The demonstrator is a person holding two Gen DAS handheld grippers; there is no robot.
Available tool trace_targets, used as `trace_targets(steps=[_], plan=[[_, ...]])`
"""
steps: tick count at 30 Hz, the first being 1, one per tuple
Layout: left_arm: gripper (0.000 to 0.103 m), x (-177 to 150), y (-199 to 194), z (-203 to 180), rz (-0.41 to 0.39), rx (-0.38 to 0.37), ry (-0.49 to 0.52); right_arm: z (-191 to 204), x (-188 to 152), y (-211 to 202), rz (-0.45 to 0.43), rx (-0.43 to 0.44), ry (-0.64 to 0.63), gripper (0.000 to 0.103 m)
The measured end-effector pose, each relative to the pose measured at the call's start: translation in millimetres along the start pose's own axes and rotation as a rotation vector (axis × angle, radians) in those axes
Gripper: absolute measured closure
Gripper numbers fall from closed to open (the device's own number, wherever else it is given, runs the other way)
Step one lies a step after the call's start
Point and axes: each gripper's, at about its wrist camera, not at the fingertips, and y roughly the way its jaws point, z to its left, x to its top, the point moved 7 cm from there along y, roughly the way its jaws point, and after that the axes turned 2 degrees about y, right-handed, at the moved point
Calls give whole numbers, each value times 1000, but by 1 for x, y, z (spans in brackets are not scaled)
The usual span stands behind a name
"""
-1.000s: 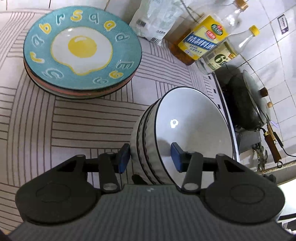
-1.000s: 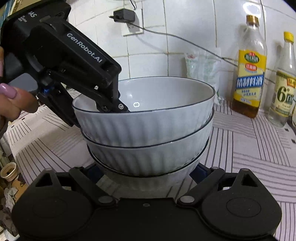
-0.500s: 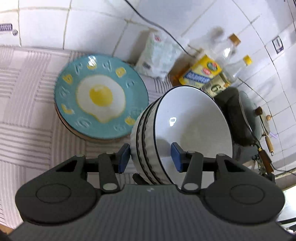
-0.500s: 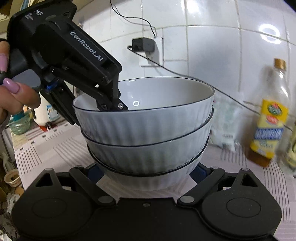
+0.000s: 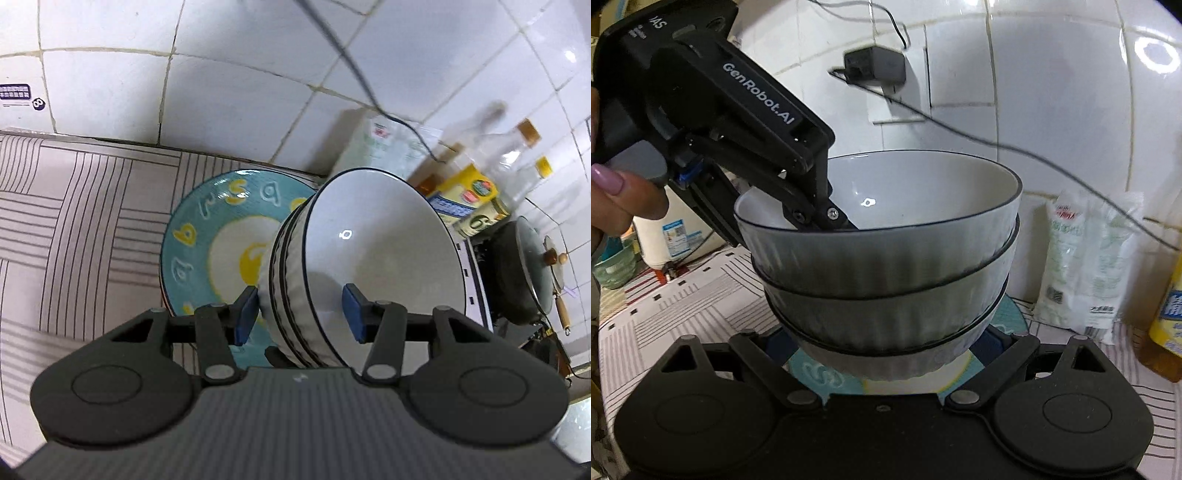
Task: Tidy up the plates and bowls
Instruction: 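Lift the bowl stack and lower it onto the teal plate, open the left gripper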
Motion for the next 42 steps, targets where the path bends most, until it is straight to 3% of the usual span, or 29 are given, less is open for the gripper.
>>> trace_targets(steps=[6, 16, 20, 28, 34, 42], plan=[[55, 7, 24, 20, 46, -15, 14, 0, -9, 26, 53, -22, -8, 7], [55, 14, 41, 27, 78, 24, 75, 2, -14, 53, 115, -36, 13, 7], [54, 13, 44, 29, 85, 28, 47, 1, -14, 54, 136, -33, 29, 7], [53, 14, 47, 37, 50, 23, -16, 0, -13, 60, 151, -51, 7, 7], [52, 13, 41, 34, 3, 92, -33, 10, -8, 65, 222, -77, 3, 7], [41, 3, -4, 23, -125, 138, -59, 15, 4, 4, 207, -123, 62, 7]])
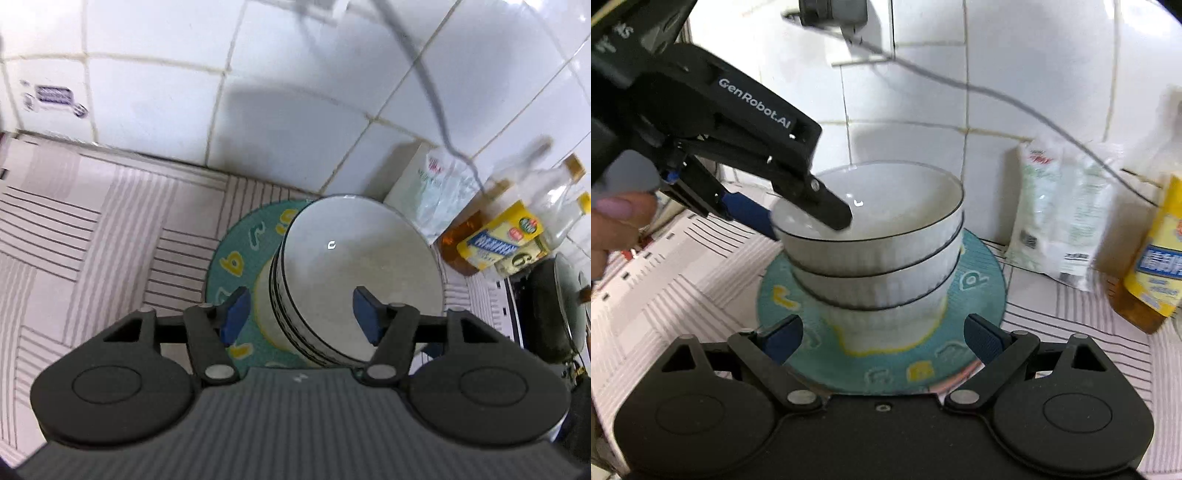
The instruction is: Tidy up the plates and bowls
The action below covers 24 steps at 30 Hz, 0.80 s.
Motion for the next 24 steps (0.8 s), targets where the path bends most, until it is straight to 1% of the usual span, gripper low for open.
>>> trace_targets(steps=[5, 13, 15, 18, 19, 20, 24], plan=[[36, -9, -48, -17, -76, 78, 57, 2, 4, -38, -30, -21, -4, 7], [31, -31, -111, -38, -125, 130, 90, 0, 8, -89, -63, -25, 10, 7], [31, -36, -126, -42, -131, 132, 101, 0, 10, -103, -66, -35, 9, 7], [31, -37, -148, -44, -108, 114, 83, 3, 12, -119, -48, -30, 11, 7], [31, -37, -156, -45, -119, 115, 89, 4, 12, -125, -44, -31, 14, 7], [31, -36, -166, -45, -135, 120, 94, 4, 12, -130, -42, -39, 23, 7], [30, -37, -190, -44, -139, 127, 85, 5, 12, -150, -13, -55, 101, 7]])
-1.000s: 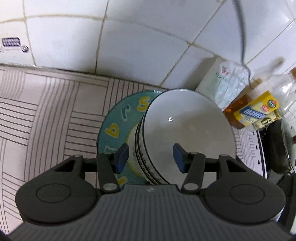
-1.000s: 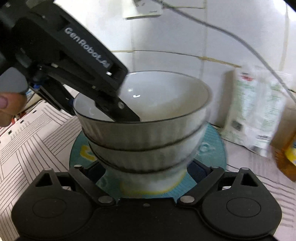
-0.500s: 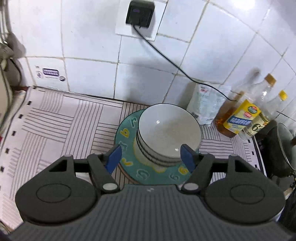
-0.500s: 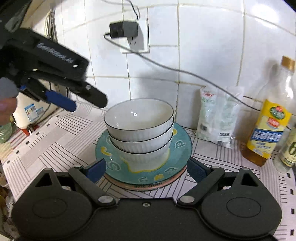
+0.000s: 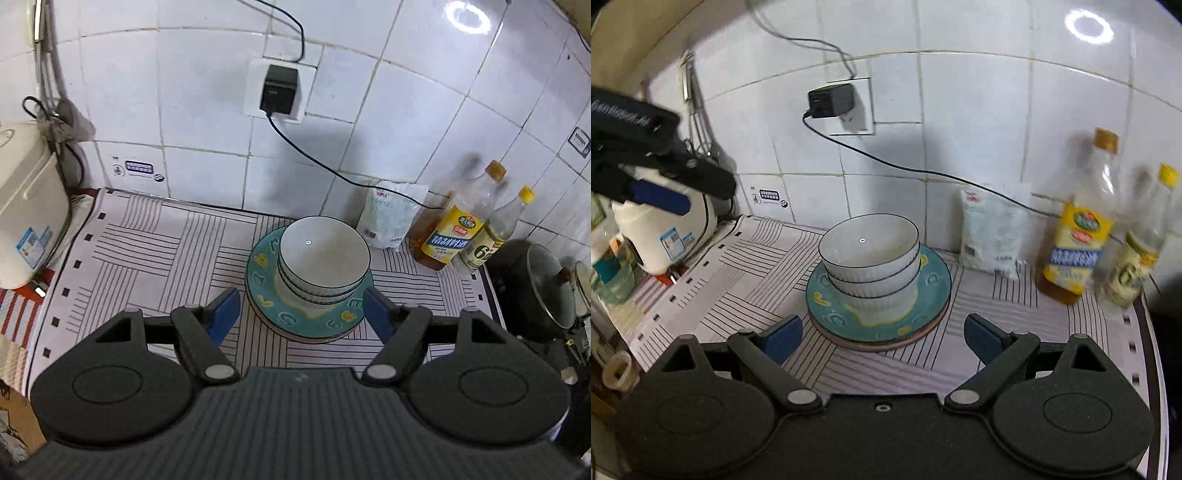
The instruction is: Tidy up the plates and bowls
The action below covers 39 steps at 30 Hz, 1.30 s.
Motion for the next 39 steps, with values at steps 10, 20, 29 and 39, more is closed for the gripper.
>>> trace_targets(steps=[10, 20, 29, 39], plan=[[16, -18, -39, 4, -16, 73, 120, 7, 6, -54, 44, -185, 76, 5], [0, -41, -66, 14, -5, 104, 148, 5, 14, -100, -79, -260, 135, 5], [0, -57, -87, 19, -15, 141, 166, 29, 6, -126, -83, -287, 125, 4], [0, -70, -110, 18, -28, 150, 173, 46, 2, -148, -87, -316, 110, 4]])
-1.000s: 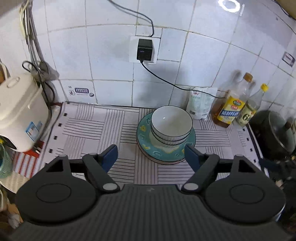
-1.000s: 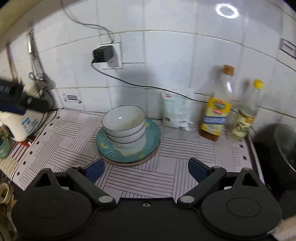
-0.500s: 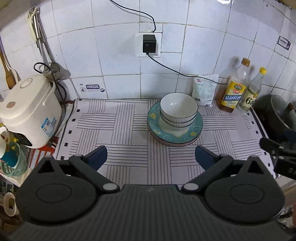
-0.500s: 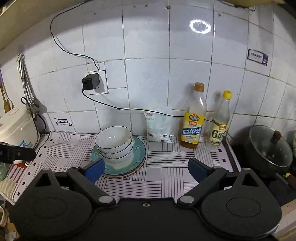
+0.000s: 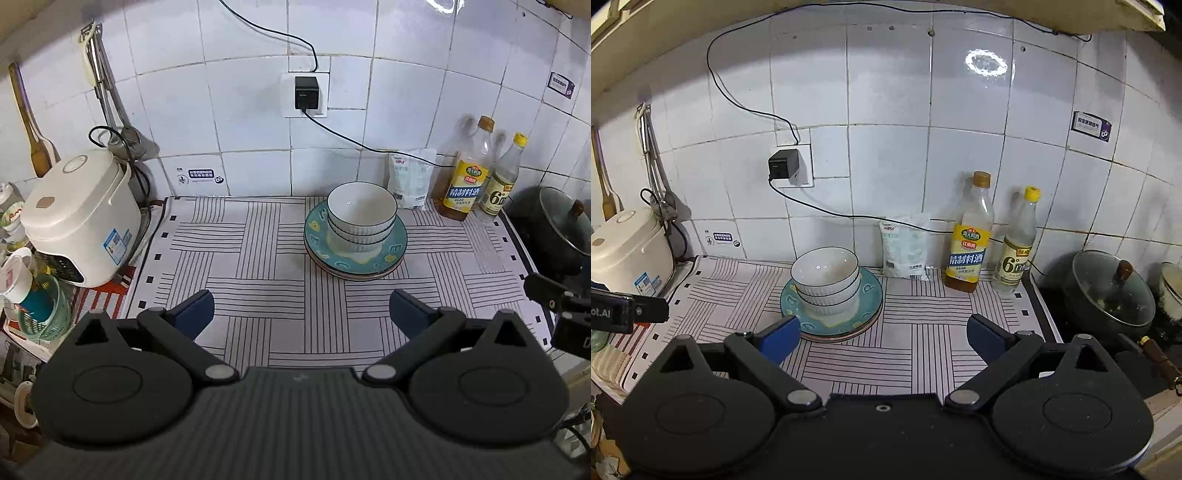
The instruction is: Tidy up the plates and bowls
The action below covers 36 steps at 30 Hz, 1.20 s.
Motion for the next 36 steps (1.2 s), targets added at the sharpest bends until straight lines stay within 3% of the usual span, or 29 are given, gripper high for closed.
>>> trace_targets(steps=[10, 23, 36], plan=[[0, -13, -21, 5, -49, 35, 25, 6, -12, -9, 3, -36, -6, 4], [0, -32, 1, 5, -48, 34, 27, 18, -27, -11, 64, -64, -24, 4], [1, -54, 8, -2, -69, 0, 18, 16, -50, -9, 4, -50, 30, 4]])
